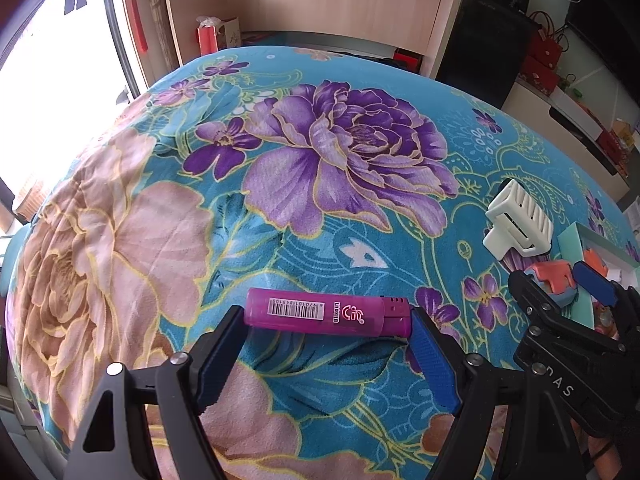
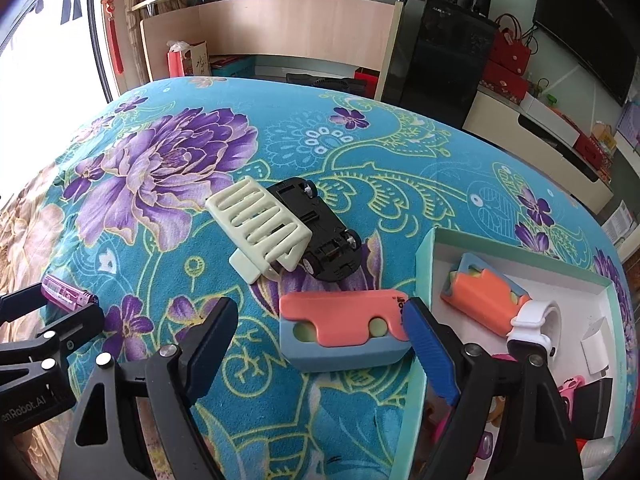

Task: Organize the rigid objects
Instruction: 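Hold the pink lighter with the left tool while the right grasps the coral-blue block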

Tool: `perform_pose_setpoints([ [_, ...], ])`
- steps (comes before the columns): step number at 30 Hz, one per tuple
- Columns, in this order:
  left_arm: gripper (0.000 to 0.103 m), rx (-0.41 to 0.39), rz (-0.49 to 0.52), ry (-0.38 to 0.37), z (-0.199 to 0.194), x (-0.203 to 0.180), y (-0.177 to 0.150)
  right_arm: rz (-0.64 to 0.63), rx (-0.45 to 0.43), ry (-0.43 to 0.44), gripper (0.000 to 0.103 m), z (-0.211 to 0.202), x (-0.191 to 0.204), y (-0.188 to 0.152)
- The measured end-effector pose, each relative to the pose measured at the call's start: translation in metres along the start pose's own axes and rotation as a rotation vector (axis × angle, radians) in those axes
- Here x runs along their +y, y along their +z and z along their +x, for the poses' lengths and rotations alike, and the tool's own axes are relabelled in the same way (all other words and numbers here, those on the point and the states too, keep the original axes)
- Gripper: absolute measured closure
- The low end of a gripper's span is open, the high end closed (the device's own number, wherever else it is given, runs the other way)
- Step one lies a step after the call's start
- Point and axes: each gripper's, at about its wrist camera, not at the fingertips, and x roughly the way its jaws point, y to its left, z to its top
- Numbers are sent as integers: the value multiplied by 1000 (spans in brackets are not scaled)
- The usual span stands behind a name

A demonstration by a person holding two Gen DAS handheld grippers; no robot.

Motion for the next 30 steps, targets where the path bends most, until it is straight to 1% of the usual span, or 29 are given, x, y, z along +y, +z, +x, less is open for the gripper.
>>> perform_pose_setpoints([
  [4, 20, 0, 1, 0, 0, 0, 0, -26, 9, -39, 18, 5, 4, -1],
  [6, 20, 1, 1, 1, 0, 0, 0, -30, 12, -30, 17, 4, 5, -1],
  [9, 20, 1, 1, 2, 0, 0, 0, -1, 13, 35, 17, 0, 2, -2],
  [12, 20, 3, 3, 6, 1, -1, 0, 14, 17, 81, 17, -3, 1, -2],
  [14, 20, 2, 2, 7, 0, -1, 0, 26, 16, 138, 17, -7, 2, -2],
  [16, 20, -1, -2, 13, 0, 1, 1, 34, 15, 174, 21, -10, 3, -1],
  [18, 20, 0, -3, 16, 0, 2, 1, 51, 12, 209, 22, -12, 1, -1],
  [19, 20, -1, -3, 16, 0, 2, 1, 54, 5, 194, 23, -13, 1, 0],
  [22, 20, -4, 1, 14, -1, 0, 1, 42, -11, 97, 23, -13, -3, 1],
  [25, 20, -4, 4, 13, -1, -1, 0, 57, 14, 81, 23, -3, -8, 0],
  [30, 20, -4, 5, 13, -1, -2, 0, 8, 5, 5, 23, 3, 0, 1],
])
